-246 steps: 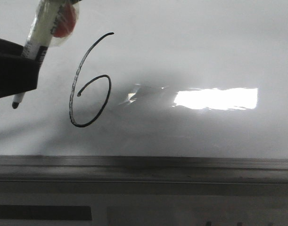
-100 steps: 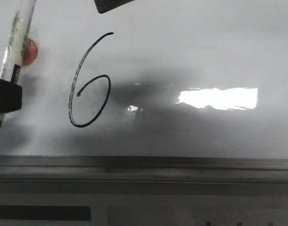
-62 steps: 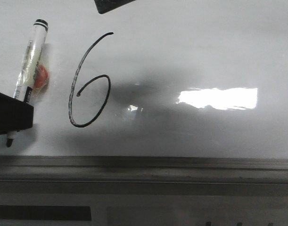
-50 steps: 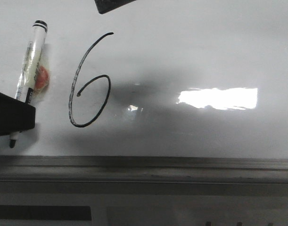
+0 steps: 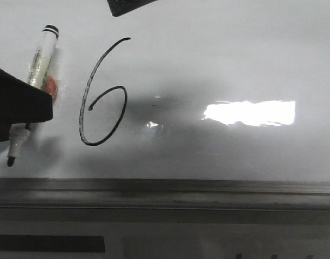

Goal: Write number 6 on whiteboard

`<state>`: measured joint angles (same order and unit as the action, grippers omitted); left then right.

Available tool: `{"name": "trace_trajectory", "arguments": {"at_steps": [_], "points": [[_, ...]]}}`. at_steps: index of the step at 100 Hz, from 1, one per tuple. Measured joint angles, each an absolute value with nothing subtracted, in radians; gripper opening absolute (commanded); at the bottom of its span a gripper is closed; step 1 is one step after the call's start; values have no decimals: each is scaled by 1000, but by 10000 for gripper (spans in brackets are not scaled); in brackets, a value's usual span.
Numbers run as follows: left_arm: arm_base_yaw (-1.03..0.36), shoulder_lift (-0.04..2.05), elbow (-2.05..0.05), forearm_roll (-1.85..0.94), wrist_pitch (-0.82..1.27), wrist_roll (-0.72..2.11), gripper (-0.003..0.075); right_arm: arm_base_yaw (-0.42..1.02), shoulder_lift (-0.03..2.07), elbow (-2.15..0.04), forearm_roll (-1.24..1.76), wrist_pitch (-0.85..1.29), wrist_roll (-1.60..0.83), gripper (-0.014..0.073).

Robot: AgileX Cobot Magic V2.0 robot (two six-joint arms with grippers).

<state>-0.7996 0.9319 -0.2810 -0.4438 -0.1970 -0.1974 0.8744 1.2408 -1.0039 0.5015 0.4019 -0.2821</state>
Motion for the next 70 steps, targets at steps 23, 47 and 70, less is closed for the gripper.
{"name": "trace_trajectory", "arguments": {"at_steps": [23,47,70], "points": [[-800,785,-277,-436,-185,-161,185,874,1204,-1001,471,401,-282,-68],[-800,586,-238,-424,-180,-95,-20,874,1078,-873,449,280,-282,-67],[-800,375,-172,-291,-179,-81,-20,874,838,-602,366,66,-284,-67]]}}
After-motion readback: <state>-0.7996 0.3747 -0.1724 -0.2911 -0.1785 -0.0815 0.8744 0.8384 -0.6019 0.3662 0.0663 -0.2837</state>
